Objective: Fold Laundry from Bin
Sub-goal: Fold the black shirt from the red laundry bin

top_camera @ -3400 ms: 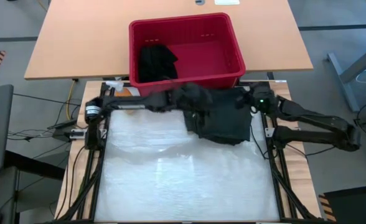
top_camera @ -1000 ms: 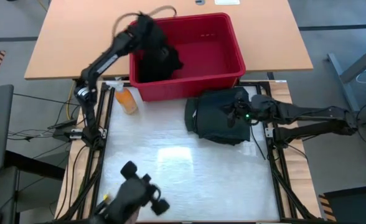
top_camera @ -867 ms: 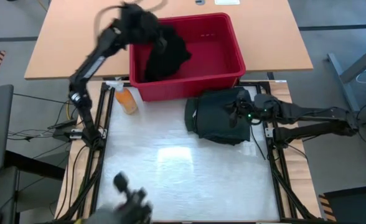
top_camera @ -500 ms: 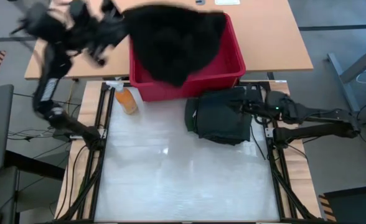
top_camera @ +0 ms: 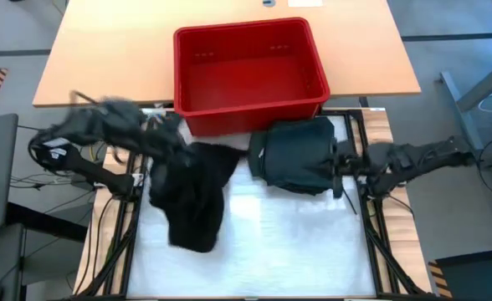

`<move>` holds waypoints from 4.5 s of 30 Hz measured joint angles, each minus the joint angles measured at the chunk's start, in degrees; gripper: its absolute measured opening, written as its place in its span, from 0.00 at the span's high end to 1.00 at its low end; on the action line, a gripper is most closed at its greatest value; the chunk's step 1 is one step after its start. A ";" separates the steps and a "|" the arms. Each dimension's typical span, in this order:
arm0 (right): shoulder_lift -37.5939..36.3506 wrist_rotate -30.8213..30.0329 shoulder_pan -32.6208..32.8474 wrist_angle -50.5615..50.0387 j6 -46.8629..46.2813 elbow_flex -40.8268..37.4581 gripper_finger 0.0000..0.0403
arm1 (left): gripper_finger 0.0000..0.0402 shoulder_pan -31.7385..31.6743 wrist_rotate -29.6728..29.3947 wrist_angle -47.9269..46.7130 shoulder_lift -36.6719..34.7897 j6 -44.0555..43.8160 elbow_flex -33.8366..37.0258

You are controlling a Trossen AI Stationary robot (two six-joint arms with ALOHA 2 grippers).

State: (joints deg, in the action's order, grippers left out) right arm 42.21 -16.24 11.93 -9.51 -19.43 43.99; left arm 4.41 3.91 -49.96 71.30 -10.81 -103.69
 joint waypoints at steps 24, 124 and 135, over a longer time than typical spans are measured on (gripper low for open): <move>33.17 -8.27 22.31 23.28 -16.32 0.02 0.73 | 1.00 21.70 -11.92 3.64 1.24 -21.68 22.39; 48.26 8.98 -3.37 -53.85 14.82 76.91 0.95 | 0.96 14.67 -25.34 9.14 22.44 19.33 12.97; 41.90 3.93 -13.27 -52.10 13.27 76.83 0.95 | 1.00 18.34 -29.78 6.33 11.14 12.52 10.06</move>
State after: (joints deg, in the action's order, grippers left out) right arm 84.11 -12.31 -1.34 -61.61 -6.15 120.81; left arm 22.74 -25.87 -43.63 82.44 1.71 -93.63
